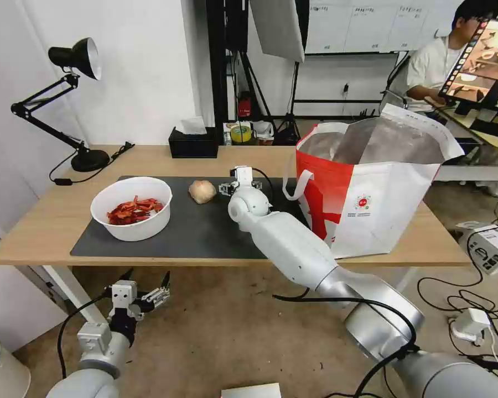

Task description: Pick up the trash from the table and place it into the takeout bag.

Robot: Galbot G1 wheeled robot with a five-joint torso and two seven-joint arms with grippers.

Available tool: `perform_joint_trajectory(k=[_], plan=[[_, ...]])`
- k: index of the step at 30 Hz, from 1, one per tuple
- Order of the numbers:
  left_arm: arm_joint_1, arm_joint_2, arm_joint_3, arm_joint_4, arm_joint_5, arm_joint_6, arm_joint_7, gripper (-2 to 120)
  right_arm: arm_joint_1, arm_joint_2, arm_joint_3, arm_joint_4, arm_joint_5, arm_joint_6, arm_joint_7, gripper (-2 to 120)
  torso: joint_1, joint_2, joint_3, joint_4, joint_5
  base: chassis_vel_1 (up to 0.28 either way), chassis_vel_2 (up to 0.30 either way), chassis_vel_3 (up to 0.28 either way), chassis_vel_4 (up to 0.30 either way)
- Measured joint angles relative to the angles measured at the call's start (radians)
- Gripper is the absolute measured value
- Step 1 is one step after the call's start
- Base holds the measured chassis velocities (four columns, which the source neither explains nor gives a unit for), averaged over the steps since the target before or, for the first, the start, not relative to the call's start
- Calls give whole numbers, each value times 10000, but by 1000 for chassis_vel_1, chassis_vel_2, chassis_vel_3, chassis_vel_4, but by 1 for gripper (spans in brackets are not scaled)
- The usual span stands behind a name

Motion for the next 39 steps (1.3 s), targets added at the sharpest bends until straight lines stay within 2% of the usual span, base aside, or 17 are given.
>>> perform_joint_trajectory(k=[14,26,36,38,39], plan=[[-9,-78,58,29,86,-37,12,100,187,-3,-3,-438,-28,-5,-701,100,0,0,0,0,0,0,0,0,0],[-130,-31,116,182,116,-100,13,100,430,-5,-76,-994,-337,-236,-1905,100,0,0,0,0,0,0,0,0,0],[-250,-91,230,292,119,-101,10,100,644,0,-166,-1304,-377,-269,-2216,100,0,0,0,0,0,0,0,0,0],[-254,-98,247,303,126,-101,10,100,683,1,-192,-1383,-377,-278,-2277,98,0,0,0,0,0,0,0,0,0],[-255,-101,255,309,131,-103,9,100,716,0,-229,-1457,-374,-290,-2353,92,0,0,0,0,0,0,0,0,0]])
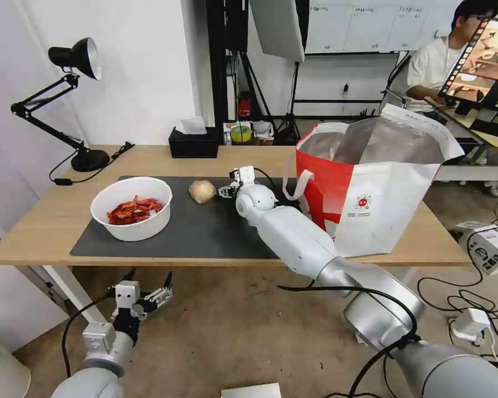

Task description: Pick up the trash from the table and place it into the takeout bag.

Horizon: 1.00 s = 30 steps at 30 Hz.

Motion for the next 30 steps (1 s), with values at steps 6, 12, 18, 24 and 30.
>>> perform_joint_trajectory(k=[6,12,18,24,30], plan=[[1,1,-4,0,2,-4,-3,100,20,2,-51,-83,11,-104,-87,71,0,0,0,0,0,0,0,0,0],[36,5,-3,-26,1,-27,-5,100,-21,10,-128,-80,51,-196,-74,50,-1,0,-1,1,1,0,0,0,0],[46,-6,5,-75,0,-31,-17,100,1,8,-149,-64,117,-248,-40,25,0,0,-1,0,0,0,0,0,0],[41,-29,22,-90,-1,-31,-31,100,-3,1,-135,4,161,-261,-13,6,0,0,0,0,0,0,0,0,0],[33,-53,34,-142,-4,-31,-45,100,-131,-149,-63,754,285,-183,149,0,-1,-1,0,1,0,0,0,0,0]])
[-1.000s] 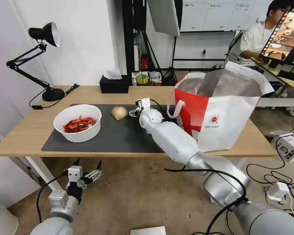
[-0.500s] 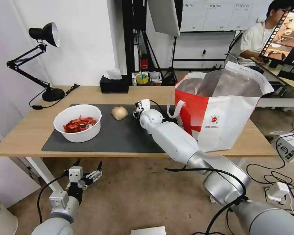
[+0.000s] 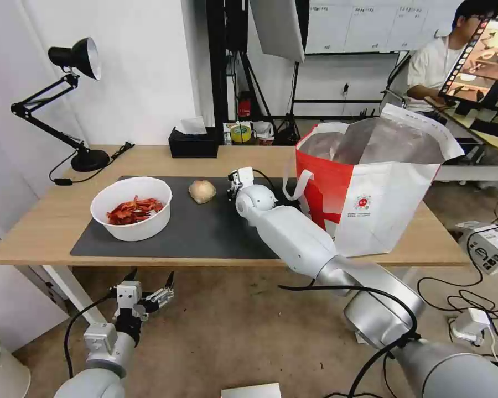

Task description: Pick up the trash from the table and place it into the takeout bag.

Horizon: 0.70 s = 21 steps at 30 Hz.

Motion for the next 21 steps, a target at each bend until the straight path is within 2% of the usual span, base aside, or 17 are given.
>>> perform_joint_trajectory(k=[9,11,12,14,15,18,19,21], plan=[[28,-22,-9,-65,-1,0,-22,100,-423,-815,-304,2092,485,14,742,0,1,0,0,0,0,0,0,0,0],[73,-39,-23,-113,3,0,-35,100,-773,-1357,-417,3223,699,21,1090,0,1,0,0,-2,1,0,0,0,0],[73,-39,-23,-113,3,0,-35,100,-773,-1357,-417,3223,699,21,1090,0,1,0,0,-2,1,0,0,0,0],[110,-60,-29,-168,14,0,-41,100,-1077,-1878,-513,4307,803,71,1296,0,1,0,0,-2,1,0,0,0,0],[110,-60,-29,-168,14,0,-41,100,-1077,-1878,-513,4307,803,71,1296,0,1,0,0,-2,1,0,0,0,0],[212,-128,-29,-252,97,0,-49,100,-1519,-2633,-592,5804,844,245,1505,0,0,0,-1,-2,1,0,0,0,0],[212,-128,-29,-252,97,0,-49,100,-1519,-2633,-592,5804,844,245,1505,0,0,0,-1,-2,1,0,0,0,0],[336,-197,-32,-302,172,0,-54,100,-1807,-3040,-495,6720,862,350,1551,0,0,0,-1,-3,1,0,0,0,0]])
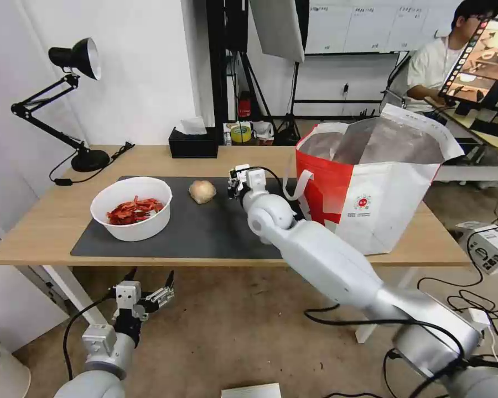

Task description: Pick up the trash from the table and place it into the takeout bag.

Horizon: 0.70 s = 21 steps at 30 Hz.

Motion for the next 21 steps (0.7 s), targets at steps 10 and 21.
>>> perform_joint_trajectory(k=[10,21], plan=[[606,-440,-310,-368,255,-84,-4,100,-131,-429,360,2056,819,-1,180,0,0,1,-1,4,-1,0,0,0,0],[887,-540,-574,-654,337,-123,-10,100,-246,-998,1060,3216,976,425,255,0,0,1,-1,1,0,0,0,0,0]])
